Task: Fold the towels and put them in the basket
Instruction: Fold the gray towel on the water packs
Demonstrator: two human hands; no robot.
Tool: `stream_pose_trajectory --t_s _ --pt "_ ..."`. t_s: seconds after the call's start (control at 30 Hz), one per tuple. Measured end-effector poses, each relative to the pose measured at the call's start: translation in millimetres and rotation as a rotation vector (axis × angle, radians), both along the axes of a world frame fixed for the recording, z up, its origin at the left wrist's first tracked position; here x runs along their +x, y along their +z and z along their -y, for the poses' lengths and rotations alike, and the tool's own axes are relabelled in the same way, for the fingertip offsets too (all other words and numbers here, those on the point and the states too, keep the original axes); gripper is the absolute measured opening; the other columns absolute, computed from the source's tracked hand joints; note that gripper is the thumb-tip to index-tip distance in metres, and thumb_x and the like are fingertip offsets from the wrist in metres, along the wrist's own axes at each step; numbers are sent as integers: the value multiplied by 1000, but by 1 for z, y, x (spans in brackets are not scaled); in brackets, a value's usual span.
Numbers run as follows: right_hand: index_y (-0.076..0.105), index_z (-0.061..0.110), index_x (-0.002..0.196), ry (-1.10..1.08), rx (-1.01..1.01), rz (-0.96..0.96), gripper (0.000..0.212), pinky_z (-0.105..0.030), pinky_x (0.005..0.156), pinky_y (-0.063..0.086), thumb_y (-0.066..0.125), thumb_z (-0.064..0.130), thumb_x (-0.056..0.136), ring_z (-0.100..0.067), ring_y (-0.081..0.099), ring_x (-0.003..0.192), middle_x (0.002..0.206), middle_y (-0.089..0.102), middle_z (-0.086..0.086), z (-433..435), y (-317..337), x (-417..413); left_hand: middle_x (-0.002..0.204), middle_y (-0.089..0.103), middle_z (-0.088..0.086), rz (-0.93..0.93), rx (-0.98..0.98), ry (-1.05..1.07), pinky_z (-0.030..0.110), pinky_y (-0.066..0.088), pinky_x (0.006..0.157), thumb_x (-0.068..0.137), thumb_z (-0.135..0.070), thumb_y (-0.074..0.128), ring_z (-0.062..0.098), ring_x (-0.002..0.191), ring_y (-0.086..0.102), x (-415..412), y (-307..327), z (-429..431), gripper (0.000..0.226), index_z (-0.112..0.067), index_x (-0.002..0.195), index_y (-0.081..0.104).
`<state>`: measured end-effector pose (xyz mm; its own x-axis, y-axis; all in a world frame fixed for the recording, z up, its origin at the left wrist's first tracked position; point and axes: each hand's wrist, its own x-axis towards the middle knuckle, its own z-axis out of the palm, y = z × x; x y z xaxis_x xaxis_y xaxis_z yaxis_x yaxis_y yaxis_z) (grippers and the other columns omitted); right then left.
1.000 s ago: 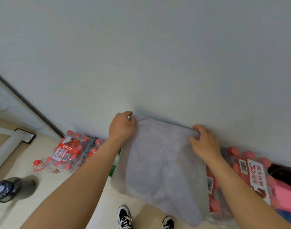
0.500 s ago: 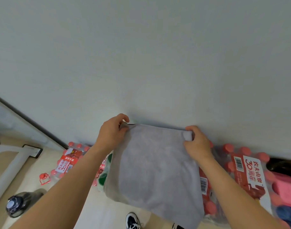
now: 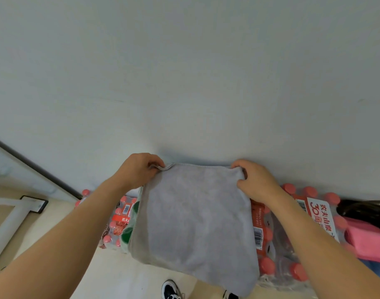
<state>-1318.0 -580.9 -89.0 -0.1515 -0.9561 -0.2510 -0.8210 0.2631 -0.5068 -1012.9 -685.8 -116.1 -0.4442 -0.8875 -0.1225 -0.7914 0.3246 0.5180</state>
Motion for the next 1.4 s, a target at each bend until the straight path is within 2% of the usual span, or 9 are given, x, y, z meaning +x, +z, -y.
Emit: stream_pose_trajectory --t_s 0.2,0.3,0.4,0.53,0.77,0.97,1.2,1.3,1.4 --pt "56 25 80 36 -35 7 11 -33 67 46 66 19 79 -16 52 67 71 56 5 3 5 -5 89 65 -13 -93 107 53 19 44 70 82 -24 72 7 80 59 0 5 9 19 -39 87 60" --pt "59 21 69 63 -66 -92 18 -32 63 44 70 31 79 -15 53 67 68 58 5 3 10 -10 91 65 -11 -183 97 72 25 49 70 85 -19 68 13 80 62 2 1 9 26 -41 82 55" --pt "63 18 72 147 -45 -212 18 -28 59 39 69 33 81 -14 53 68 69 58 7 5 14 -14 96 64 -11 -133 71 -5 23 45 76 89 -10 59 10 83 59 1 1 10 37 -47 84 59" --pt "60 25 70 261 -54 -338 19 -27 61 38 65 35 85 -14 53 72 73 56 9 8 19 -15 102 64 -14 17 47 -153 15 38 81 89 -8 58 4 88 55 -3 6 15 33 -33 106 72" --pt "75 17 92 316 -69 -337 17 -36 77 49 63 27 89 -21 63 84 93 71 -4 13 23 -26 91 54 -26 101 117 -292 -2 32 72 87 -11 64 -2 83 52 -6 17 26 28 -34 99 75" --pt "76 16 96 219 -81 -194 15 -35 82 52 64 15 88 -18 66 83 92 74 -2 11 25 -29 96 64 -15 163 39 -254 13 39 78 84 -21 69 2 84 55 -3 16 33 20 -32 99 75" --pt "71 18 74 53 -77 -70 13 -31 70 54 66 6 77 -15 66 70 74 71 2 9 26 -31 74 72 -11 -258 251 180 18 47 68 71 -23 84 5 74 64 6 11 29 9 -27 73 76" --pt "67 17 63 -30 -81 39 16 -19 54 47 77 16 76 -11 60 57 64 68 1 5 26 -34 74 73 0 -478 330 325 22 49 67 68 -19 86 8 68 64 10 13 17 11 -18 74 77" --pt "65 12 61 -72 -57 185 27 -21 53 42 83 28 72 -6 50 51 57 61 2 4 30 -36 77 74 4 -582 342 383 22 52 73 68 -20 85 9 71 64 13 21 4 15 -12 77 76"
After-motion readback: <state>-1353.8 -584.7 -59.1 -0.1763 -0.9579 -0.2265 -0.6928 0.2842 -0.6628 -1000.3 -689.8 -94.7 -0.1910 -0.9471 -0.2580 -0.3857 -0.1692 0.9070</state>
